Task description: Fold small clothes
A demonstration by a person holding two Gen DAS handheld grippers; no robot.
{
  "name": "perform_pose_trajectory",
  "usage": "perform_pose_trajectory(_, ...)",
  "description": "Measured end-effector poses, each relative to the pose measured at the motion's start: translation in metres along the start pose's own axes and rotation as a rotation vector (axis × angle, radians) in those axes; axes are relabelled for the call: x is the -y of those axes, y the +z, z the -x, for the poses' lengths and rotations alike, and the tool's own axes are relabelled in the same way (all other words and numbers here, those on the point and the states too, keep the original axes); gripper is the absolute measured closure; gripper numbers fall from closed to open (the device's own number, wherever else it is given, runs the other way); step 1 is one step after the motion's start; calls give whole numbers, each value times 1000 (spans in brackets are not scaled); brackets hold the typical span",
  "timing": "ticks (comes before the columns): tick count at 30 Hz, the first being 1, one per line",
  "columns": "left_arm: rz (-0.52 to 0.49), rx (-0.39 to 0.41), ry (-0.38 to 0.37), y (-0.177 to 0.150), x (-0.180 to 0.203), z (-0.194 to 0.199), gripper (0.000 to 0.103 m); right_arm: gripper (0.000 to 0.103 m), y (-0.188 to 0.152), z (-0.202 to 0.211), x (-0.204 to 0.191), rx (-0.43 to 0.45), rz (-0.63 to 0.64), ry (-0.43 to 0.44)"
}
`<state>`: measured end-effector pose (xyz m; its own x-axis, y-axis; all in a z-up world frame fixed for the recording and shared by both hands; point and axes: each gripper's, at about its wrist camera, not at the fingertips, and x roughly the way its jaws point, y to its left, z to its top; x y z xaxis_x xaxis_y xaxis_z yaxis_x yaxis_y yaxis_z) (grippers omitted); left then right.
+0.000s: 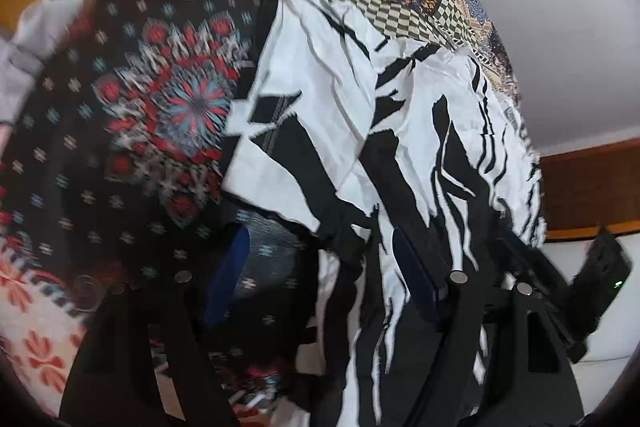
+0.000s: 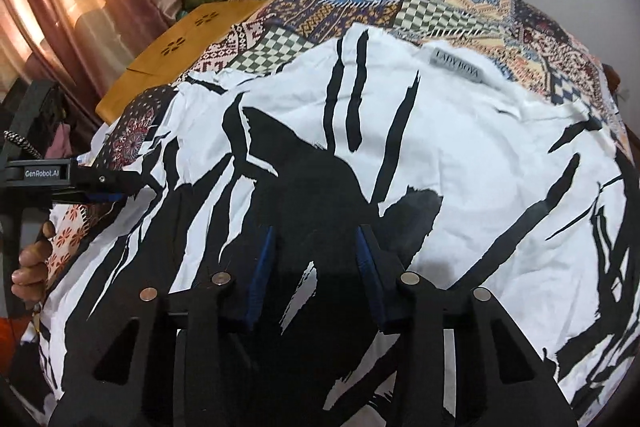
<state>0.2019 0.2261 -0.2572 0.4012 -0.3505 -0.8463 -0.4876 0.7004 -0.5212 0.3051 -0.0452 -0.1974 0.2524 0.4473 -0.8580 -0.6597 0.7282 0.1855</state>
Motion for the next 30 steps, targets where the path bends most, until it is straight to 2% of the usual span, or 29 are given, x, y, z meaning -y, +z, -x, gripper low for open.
perform_pose_trajectory(2,-1,11,-2,2,3,-2,31,65,-1,-2,3,-7,-10,11)
perform_pose_trajectory(8,-50,56,27,27,14,-12,51,65,-2,-5,2,-13,-6,17)
perform_pose_trajectory(13,-103,129,105,43,21,-14,78,65,-2,-6,3,-18,-11,25)
perform_pose_trajectory(15,-131,165,181,48,27,-13,94,65,-2,-6,3,-19,-11,25)
perform_pose_trajectory(18,-206,224,259,47,39,-7,100,65,-3,-6,4,-20,-13,25)
perform_pose_trajectory(21,-325,305,327,42,64,6,100,65,-4,-4,4,-23,-17,29)
perform_pose_trajectory(25,-520,408,356,26,111,26,100,65,-5,6,7,-14,-36,35)
perform_pose_trajectory(27,-617,422,349,15,134,28,100,65,-6,14,11,2,-50,33)
perform_pose_trajectory(30,-712,372,314,-1,157,17,100,65,-8,28,17,25,-61,16)
